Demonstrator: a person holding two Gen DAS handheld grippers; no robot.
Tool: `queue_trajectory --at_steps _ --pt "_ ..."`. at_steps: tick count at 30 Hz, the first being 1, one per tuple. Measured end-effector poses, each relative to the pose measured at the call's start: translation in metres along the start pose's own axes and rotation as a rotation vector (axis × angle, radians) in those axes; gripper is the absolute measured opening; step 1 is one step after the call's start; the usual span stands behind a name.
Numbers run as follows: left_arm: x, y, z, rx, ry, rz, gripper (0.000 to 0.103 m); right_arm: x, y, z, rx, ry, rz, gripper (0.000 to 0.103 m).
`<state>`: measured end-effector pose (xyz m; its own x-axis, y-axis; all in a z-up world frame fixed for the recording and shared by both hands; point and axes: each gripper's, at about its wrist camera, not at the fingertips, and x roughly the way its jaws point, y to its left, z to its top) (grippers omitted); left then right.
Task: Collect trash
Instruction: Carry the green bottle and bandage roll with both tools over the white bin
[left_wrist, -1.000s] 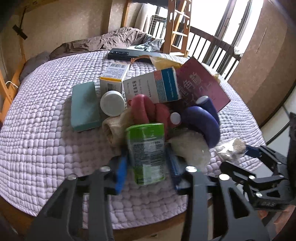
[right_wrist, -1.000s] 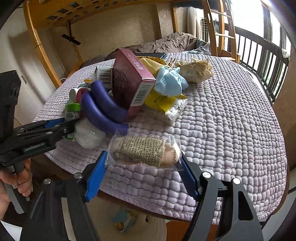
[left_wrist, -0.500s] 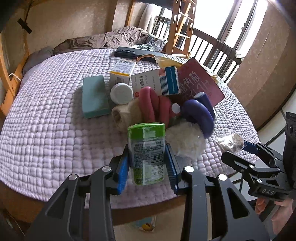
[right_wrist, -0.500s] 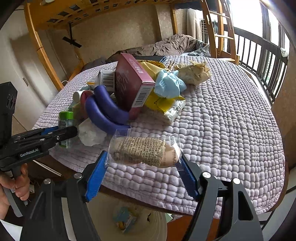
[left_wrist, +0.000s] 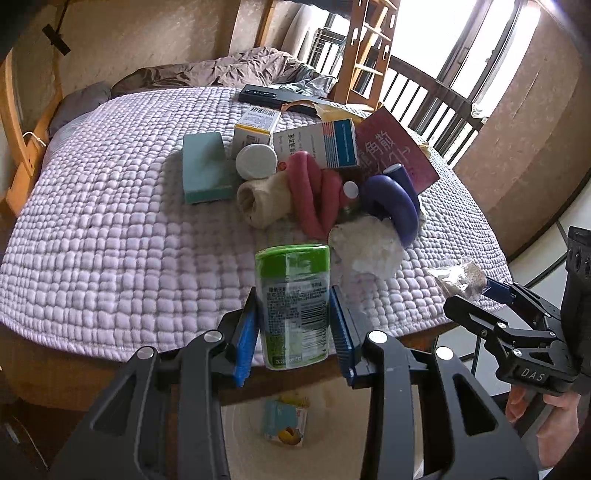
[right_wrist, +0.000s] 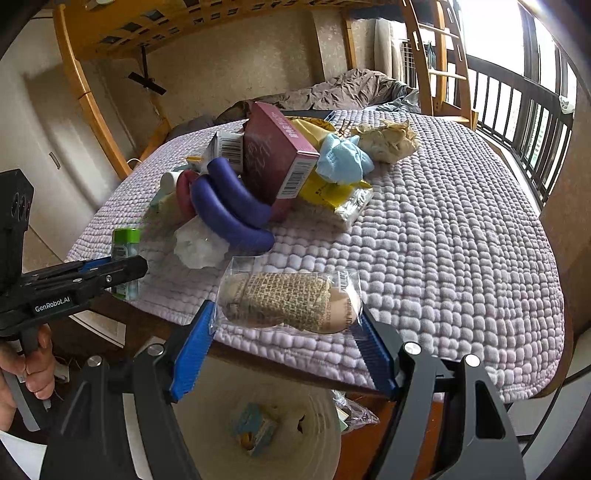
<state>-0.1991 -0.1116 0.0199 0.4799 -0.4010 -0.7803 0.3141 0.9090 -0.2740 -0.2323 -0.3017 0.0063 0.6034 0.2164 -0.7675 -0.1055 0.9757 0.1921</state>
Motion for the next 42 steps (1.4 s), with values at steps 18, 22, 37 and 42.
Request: queue_trajectory --at_steps 18,22,37,42 --pt "-0.021 -0.007 -0.026 0.043 0.024 0.002 0.039 -0.023 0.023 -0.023 -0.009 -0.001 0.032 0.072" --pt "-0.025 -0.009 -0.031 0.05 0.031 -0.001 0.039 -0.028 0.026 -0.029 -0.015 -0.001 0.034 0.072" --pt "-0.032 -0.02 -0.048 0.074 0.064 -0.02 0.039 -0.043 0.034 -0.045 -0.015 0.031 0.075 0.072" --pt "-0.031 -0.024 -0.051 0.086 0.08 -0.029 0.039 -0.045 0.037 -0.05 -0.021 0.044 0.086 0.072"
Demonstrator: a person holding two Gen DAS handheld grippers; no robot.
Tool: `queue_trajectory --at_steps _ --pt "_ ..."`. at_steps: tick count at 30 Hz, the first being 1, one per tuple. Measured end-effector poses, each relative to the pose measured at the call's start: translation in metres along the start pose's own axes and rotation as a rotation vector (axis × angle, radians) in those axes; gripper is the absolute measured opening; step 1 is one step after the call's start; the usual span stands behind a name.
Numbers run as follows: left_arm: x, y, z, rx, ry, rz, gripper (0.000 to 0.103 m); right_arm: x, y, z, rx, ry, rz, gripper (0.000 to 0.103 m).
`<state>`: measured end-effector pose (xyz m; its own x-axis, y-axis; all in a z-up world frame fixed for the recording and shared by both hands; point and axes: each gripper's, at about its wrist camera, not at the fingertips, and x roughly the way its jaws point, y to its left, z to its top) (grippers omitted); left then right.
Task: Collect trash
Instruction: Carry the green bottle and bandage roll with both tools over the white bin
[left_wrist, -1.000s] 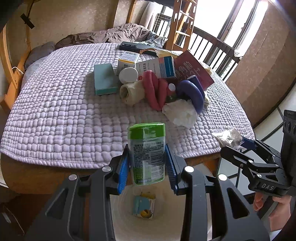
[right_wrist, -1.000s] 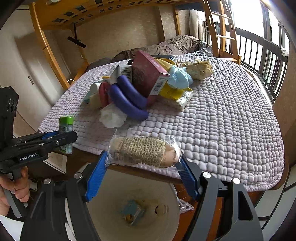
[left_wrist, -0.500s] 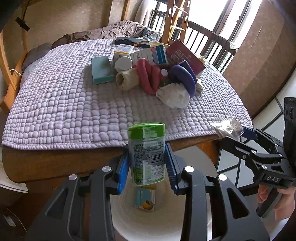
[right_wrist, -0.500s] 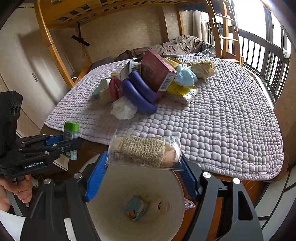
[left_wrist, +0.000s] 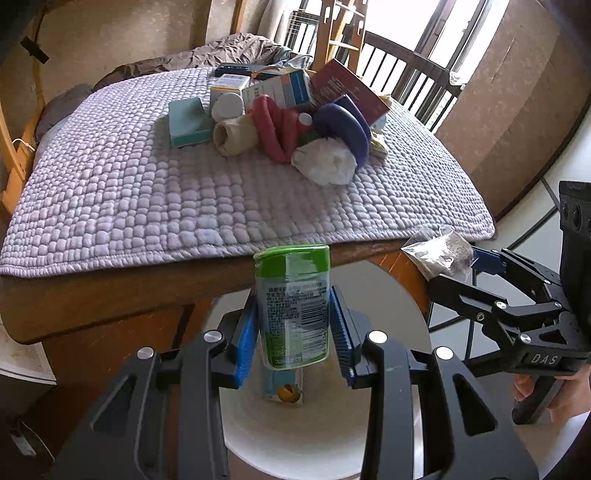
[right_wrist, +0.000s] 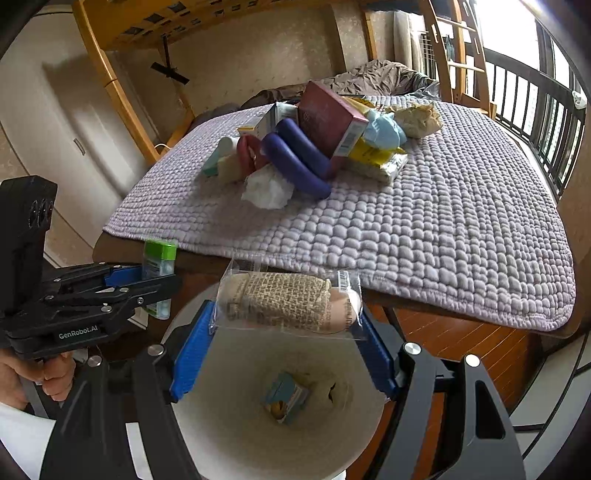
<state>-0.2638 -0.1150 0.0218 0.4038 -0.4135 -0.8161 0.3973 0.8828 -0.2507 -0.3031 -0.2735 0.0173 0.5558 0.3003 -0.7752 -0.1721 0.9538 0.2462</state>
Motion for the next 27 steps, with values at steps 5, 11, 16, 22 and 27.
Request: queue_trajectory --at_steps 5,11,16,22,27 --pt "0.002 -0.004 -0.005 0.015 0.013 -0.01 0.039 -0.003 0.002 -0.005 -0.004 0.01 0.006 0.072" --pt "0.007 -0.01 -0.014 0.022 0.034 -0.031 0.039 -0.006 0.0 -0.013 0.004 0.025 0.011 0.072" --pt "0.013 -0.014 -0.019 0.038 0.047 -0.046 0.039 -0.005 -0.002 -0.02 0.007 0.041 0.018 0.072" --pt "0.022 -0.018 -0.021 0.072 0.073 -0.042 0.039 -0.002 -0.004 -0.024 0.013 0.056 0.024 0.072" --pt "0.029 -0.018 -0.026 0.083 0.098 -0.041 0.039 0.002 -0.006 -0.029 0.02 0.072 0.03 0.072"
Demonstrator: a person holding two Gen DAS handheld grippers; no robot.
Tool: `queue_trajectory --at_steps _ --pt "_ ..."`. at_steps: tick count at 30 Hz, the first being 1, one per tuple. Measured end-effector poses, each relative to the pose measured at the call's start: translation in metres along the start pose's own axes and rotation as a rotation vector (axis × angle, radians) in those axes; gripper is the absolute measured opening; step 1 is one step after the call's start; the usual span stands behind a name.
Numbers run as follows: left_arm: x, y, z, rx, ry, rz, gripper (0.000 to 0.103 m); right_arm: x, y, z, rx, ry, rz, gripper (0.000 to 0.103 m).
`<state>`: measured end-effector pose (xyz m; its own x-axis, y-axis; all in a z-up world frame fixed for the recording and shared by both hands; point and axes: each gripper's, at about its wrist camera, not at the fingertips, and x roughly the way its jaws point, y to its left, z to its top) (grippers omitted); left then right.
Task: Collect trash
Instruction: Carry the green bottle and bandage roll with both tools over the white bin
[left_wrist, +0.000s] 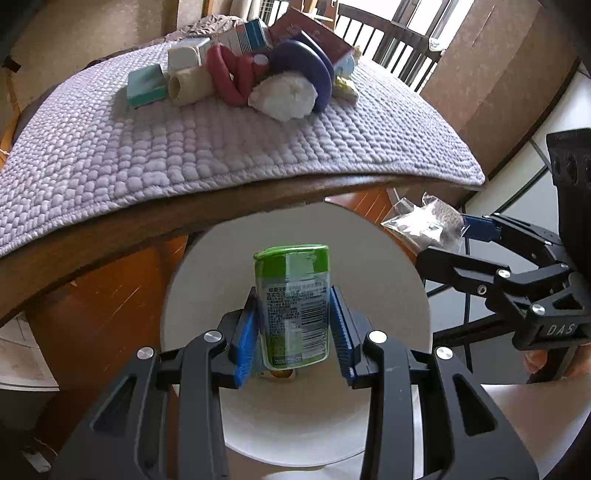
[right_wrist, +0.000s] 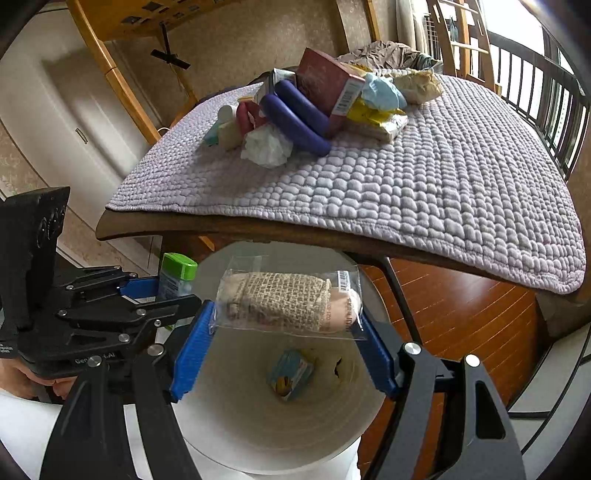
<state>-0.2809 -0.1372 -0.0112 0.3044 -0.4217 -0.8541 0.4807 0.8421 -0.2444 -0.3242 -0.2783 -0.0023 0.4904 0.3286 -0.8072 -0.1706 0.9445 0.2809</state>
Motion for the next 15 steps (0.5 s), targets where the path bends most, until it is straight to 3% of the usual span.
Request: queue_trajectory --at_steps 15 --pt "0.021 -0.002 -0.007 0.008 0.053 0.023 0.039 0.017 -0.007 -0.007 0.009 0.045 0.002 0.072"
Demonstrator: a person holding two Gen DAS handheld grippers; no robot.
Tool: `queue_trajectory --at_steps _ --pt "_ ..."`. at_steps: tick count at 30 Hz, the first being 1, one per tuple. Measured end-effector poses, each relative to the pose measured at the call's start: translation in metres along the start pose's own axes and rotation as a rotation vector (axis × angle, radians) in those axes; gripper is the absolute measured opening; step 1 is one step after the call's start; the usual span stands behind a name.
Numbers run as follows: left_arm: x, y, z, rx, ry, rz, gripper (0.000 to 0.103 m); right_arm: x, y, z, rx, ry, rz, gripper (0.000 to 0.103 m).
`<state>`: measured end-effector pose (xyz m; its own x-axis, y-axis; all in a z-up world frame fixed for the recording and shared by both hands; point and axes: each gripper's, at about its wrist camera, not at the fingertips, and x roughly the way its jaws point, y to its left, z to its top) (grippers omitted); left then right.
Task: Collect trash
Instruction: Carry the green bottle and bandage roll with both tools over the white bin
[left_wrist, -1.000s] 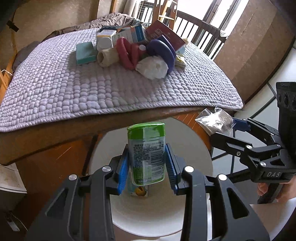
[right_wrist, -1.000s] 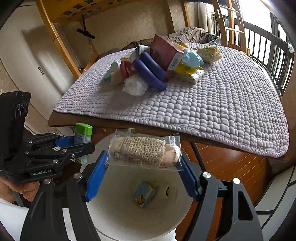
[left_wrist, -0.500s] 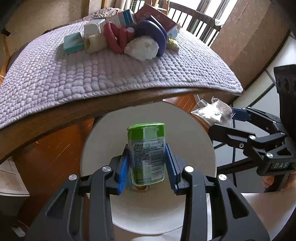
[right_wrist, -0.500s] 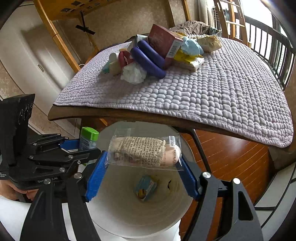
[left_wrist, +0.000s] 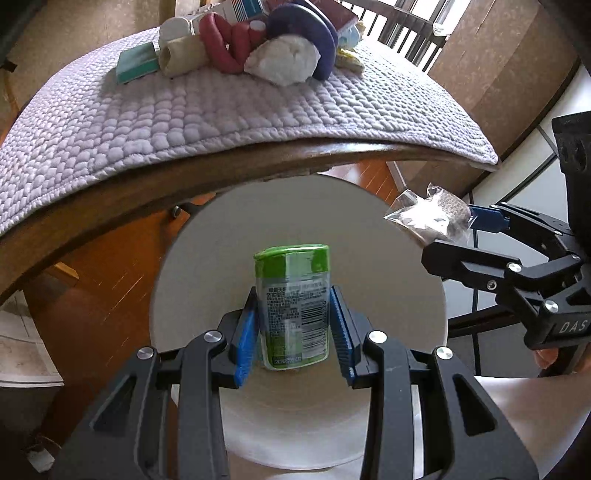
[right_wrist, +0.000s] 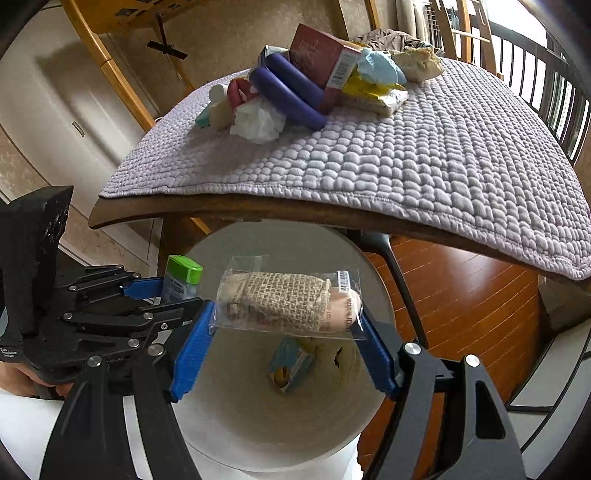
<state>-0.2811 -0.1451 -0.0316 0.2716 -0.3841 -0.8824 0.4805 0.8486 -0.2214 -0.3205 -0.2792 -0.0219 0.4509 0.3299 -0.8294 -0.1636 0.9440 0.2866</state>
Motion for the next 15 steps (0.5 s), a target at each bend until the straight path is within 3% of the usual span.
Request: queue_trajectory --at_steps 15 --pt "0.019 -0.001 -0.005 0.014 0.042 0.031 0.039 0.023 0.0 -0.014 0.001 0.041 -0.009 0.072"
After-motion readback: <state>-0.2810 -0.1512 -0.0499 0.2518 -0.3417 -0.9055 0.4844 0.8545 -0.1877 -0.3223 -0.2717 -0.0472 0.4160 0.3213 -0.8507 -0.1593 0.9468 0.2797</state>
